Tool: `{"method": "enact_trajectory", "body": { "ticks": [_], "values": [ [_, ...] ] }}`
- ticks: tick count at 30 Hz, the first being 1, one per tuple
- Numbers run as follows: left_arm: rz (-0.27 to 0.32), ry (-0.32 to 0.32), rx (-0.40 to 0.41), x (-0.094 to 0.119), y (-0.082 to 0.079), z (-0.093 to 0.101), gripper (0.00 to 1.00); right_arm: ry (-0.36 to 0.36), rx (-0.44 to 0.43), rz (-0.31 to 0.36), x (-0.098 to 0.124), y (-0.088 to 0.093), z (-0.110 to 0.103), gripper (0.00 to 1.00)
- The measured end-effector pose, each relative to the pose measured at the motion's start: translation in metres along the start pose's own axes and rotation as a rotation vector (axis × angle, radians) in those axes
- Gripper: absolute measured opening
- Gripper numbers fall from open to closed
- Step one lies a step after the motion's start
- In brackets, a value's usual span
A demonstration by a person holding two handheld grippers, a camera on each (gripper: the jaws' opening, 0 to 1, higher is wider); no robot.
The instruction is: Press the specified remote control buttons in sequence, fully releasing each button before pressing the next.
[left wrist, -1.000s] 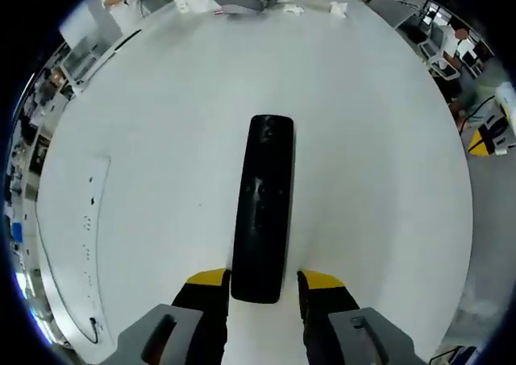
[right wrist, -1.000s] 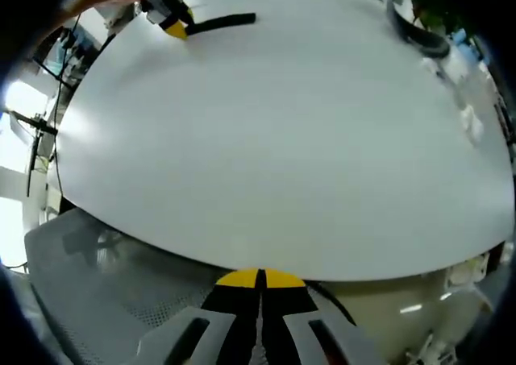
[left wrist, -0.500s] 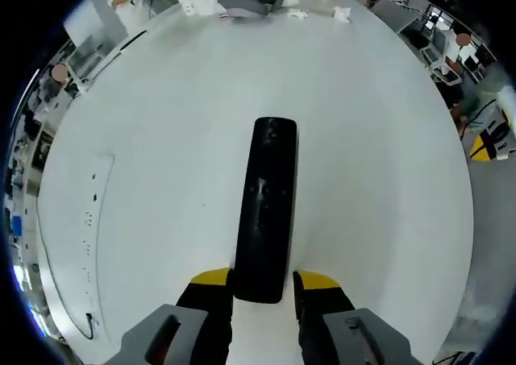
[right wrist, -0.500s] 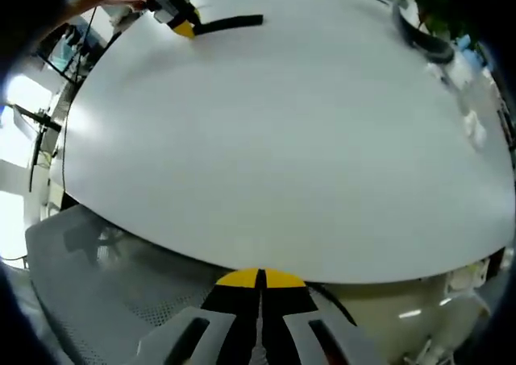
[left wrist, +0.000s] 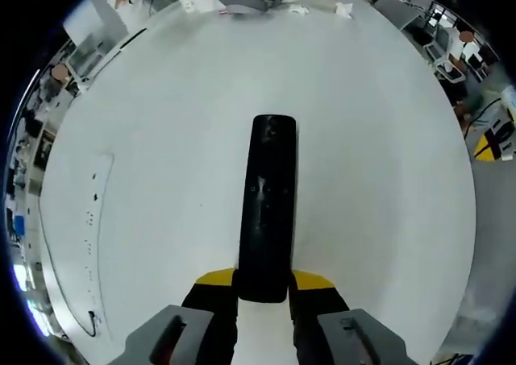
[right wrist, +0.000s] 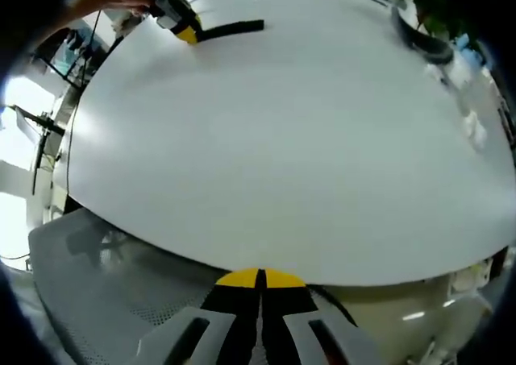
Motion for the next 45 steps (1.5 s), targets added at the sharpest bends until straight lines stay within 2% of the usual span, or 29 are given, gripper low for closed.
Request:
{"method": "enact_trajectory", "body": {
  "ticks": [9,18,33,45],
  "values": [
    [-0.044,-0.021,0.009,0.002,0.000,0.008,0.23,-0.005,0.005,0.011,0.001,-0.001,-0.001,0.00],
    [-0.034,-0.025,0.041,0.005,0.002,0.016,0.23,-0.002,0.018,0.025,0.002,-0.003,-0.001,0.00],
    [-0.098,-0.025,0.019,0.008,0.001,0.031,0.24,-0.009,0.019,0.038,0.003,-0.004,-0.001,0.00],
    [-0.070,-0.029,0.033,0.010,0.004,0.044,0.23,-0.006,0.025,0.045,0.003,-0.004,-0.001,0.00]
  ]
}}
Point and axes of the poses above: the point that each gripper's makers call its tool centre point, and the gripper's own axes: x roughly backward along the fingers, z roughly to its right, y roughly out of its underside, the point moved 4 cm from there along x, roughly backward along the fingers, and after that the axes turned 11 degrees about -y, right-handed, at the moved point
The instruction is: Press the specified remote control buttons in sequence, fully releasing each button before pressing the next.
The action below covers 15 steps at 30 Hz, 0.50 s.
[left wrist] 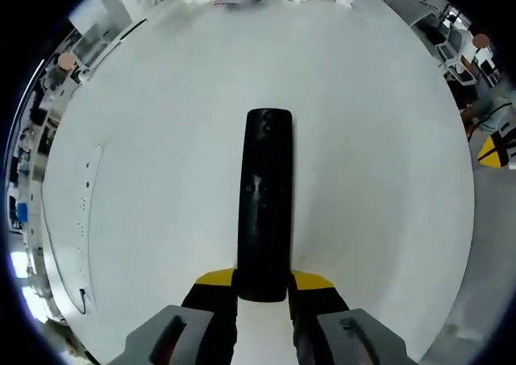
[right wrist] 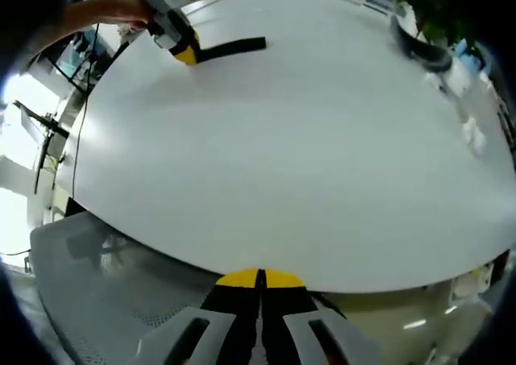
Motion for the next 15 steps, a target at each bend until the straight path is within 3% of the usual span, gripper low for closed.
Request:
{"method": "enact_trajectory", "body": {
  "ticks": [15],
  "values": [
    [-0.007,0.004,-0.017,0.004,0.002,0.015,0.24,-0.004,0.006,0.011,0.001,-0.001,-0.001,0.00]
  ]
}}
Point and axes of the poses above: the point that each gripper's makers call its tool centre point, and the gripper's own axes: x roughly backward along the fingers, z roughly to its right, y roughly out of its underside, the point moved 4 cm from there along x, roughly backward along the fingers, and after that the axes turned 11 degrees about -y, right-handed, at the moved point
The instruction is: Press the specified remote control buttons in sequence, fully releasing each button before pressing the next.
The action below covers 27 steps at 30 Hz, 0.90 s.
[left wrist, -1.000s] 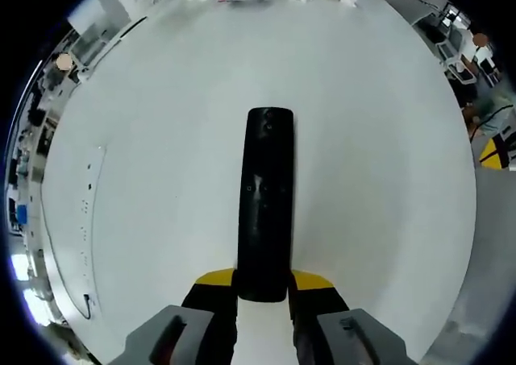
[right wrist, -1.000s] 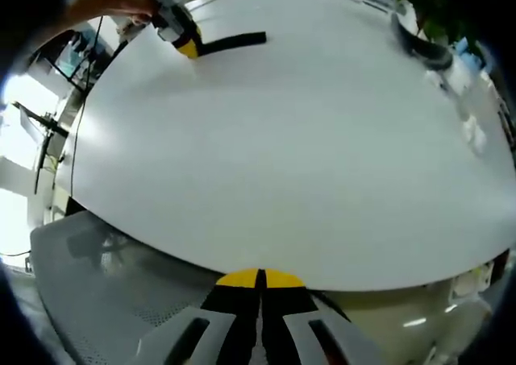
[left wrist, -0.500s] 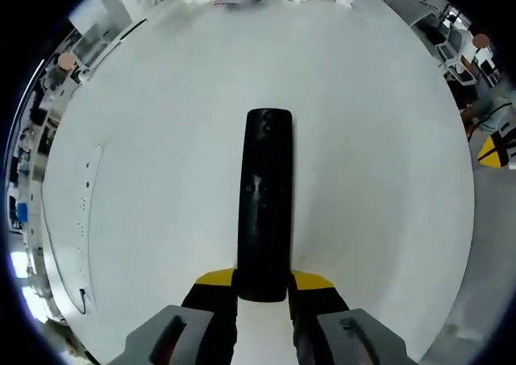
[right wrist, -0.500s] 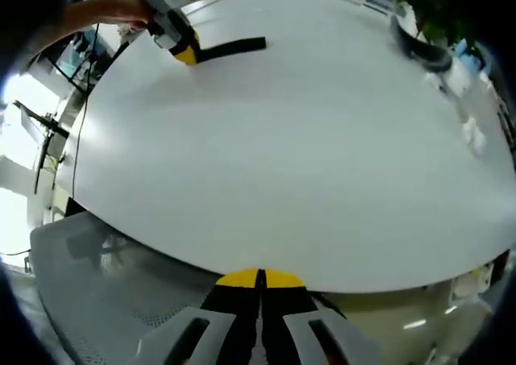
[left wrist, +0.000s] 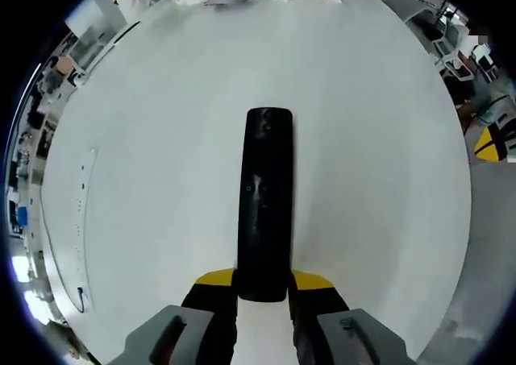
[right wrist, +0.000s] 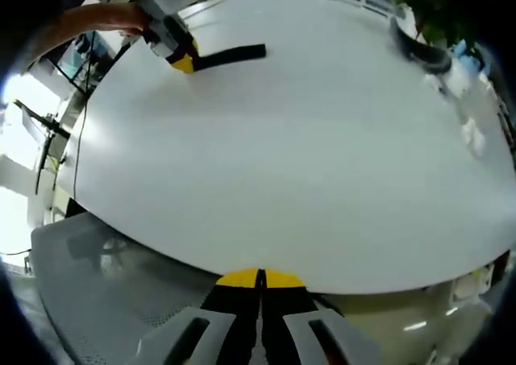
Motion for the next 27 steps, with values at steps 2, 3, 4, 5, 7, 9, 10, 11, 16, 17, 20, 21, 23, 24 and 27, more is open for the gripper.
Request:
{"method": "enact_trajectory", "body": {
  "ticks": [2,3,4,5,7,9,10,11,16,17,20,21,23,24,27],
  "values": [
    [-0.004,0.000,0.000,0.000,0.000,0.001,0.24,-0.001,0.003,-0.001,0.000,0.000,0.000,0.00],
    [-0.006,-0.001,0.001,0.001,0.000,0.001,0.24,-0.001,0.005,-0.001,0.000,0.000,0.000,0.00],
    [-0.006,-0.001,0.002,0.001,0.000,0.002,0.24,0.000,0.006,0.000,0.000,0.000,0.000,0.00],
    [-0.007,-0.001,0.001,0.001,0.000,0.002,0.24,-0.001,0.006,0.000,0.000,0.000,-0.001,0.00],
    [-0.010,-0.002,0.001,0.001,0.000,0.004,0.24,-0.003,0.005,0.002,0.000,0.000,-0.001,0.00],
    [-0.012,-0.002,0.001,0.002,0.001,0.007,0.24,-0.004,0.005,0.004,0.000,0.000,-0.001,0.00],
    [-0.011,-0.001,0.001,0.002,0.001,0.007,0.24,-0.005,0.005,0.004,0.000,0.000,-0.001,0.00],
    [-0.010,-0.001,0.002,0.002,0.001,0.008,0.24,-0.004,0.005,0.003,0.000,0.000,-0.001,0.00],
    [-0.003,-0.001,0.007,0.004,0.002,0.013,0.24,-0.002,0.008,0.004,0.001,0.000,-0.001,0.00],
    [-0.003,-0.001,0.008,0.005,0.002,0.014,0.24,-0.002,0.008,0.003,0.001,0.000,-0.001,0.00],
    [-0.004,-0.002,0.008,0.006,0.003,0.018,0.24,-0.001,0.012,0.003,0.001,0.000,-0.002,0.00],
    [-0.004,-0.001,0.007,0.007,0.003,0.019,0.24,-0.001,0.013,0.002,0.001,0.000,-0.002,0.00],
    [-0.004,-0.002,0.006,0.007,0.003,0.020,0.24,-0.001,0.015,0.002,0.001,0.000,-0.002,0.00],
    [-0.004,-0.002,0.005,0.007,0.003,0.021,0.24,-0.001,0.016,0.002,0.001,0.000,-0.002,0.00],
    [-0.003,-0.001,0.005,0.008,0.004,0.023,0.24,-0.001,0.016,0.004,0.001,0.000,-0.002,0.00]
  ]
}}
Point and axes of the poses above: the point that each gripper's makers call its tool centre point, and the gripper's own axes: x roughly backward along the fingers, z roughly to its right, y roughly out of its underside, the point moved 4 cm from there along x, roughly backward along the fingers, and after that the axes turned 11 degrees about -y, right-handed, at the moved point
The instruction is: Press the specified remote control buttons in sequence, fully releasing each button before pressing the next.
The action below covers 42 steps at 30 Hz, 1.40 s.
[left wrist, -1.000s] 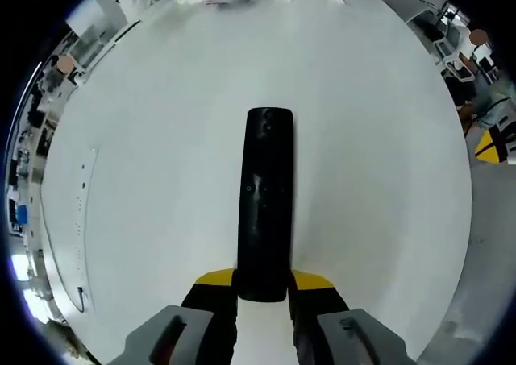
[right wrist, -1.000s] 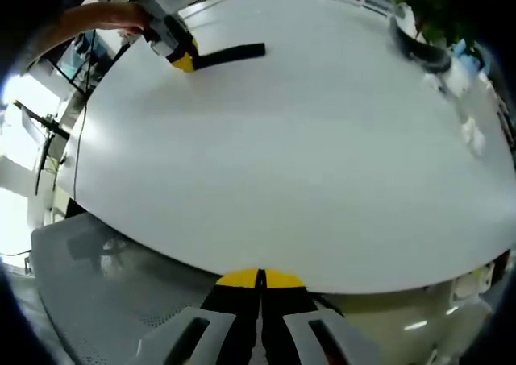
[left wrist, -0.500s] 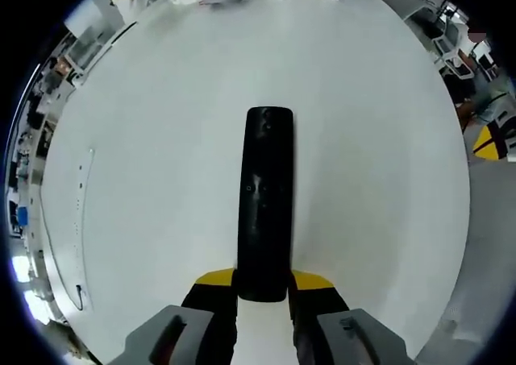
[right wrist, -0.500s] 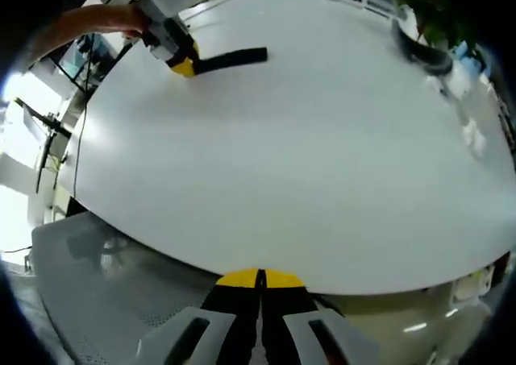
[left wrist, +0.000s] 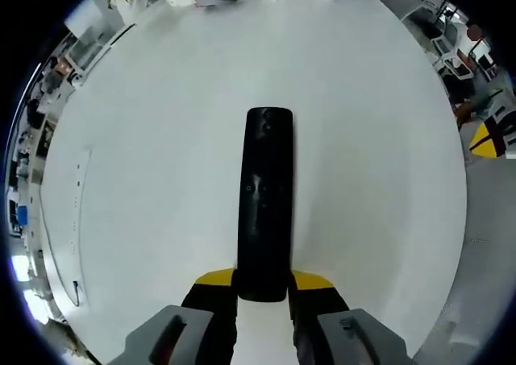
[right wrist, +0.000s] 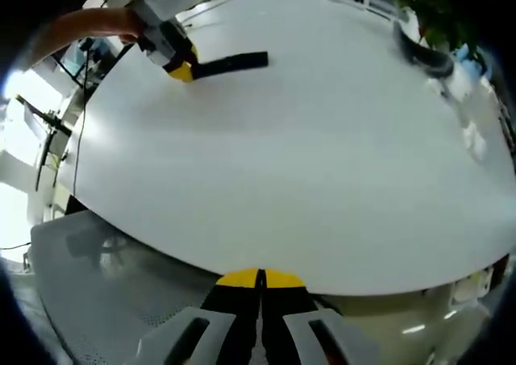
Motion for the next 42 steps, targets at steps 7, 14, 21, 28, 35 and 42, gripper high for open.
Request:
{"method": "enact_trajectory", "body": {
  "ticks": [7,14,21,28,35,42],
  "values": [
    [-0.005,-0.001,0.001,0.001,0.001,0.006,0.24,0.000,0.002,0.001,0.000,0.000,-0.001,0.00],
    [-0.002,0.000,0.008,0.003,0.003,0.011,0.24,-0.001,0.008,0.009,0.001,-0.001,-0.001,0.00],
    [0.009,-0.001,0.015,0.004,0.004,0.015,0.24,-0.005,0.009,0.019,0.002,-0.002,-0.001,0.00],
    [0.012,-0.001,0.023,0.005,0.005,0.020,0.24,-0.005,0.016,0.017,0.001,-0.002,-0.001,0.00],
    [0.010,-0.001,0.006,0.007,0.006,0.027,0.24,-0.008,0.014,0.021,0.002,-0.002,-0.002,0.00],
    [0.011,-0.001,0.002,0.008,0.007,0.032,0.24,-0.008,0.014,0.026,0.002,-0.002,-0.002,0.00]
  ]
}}
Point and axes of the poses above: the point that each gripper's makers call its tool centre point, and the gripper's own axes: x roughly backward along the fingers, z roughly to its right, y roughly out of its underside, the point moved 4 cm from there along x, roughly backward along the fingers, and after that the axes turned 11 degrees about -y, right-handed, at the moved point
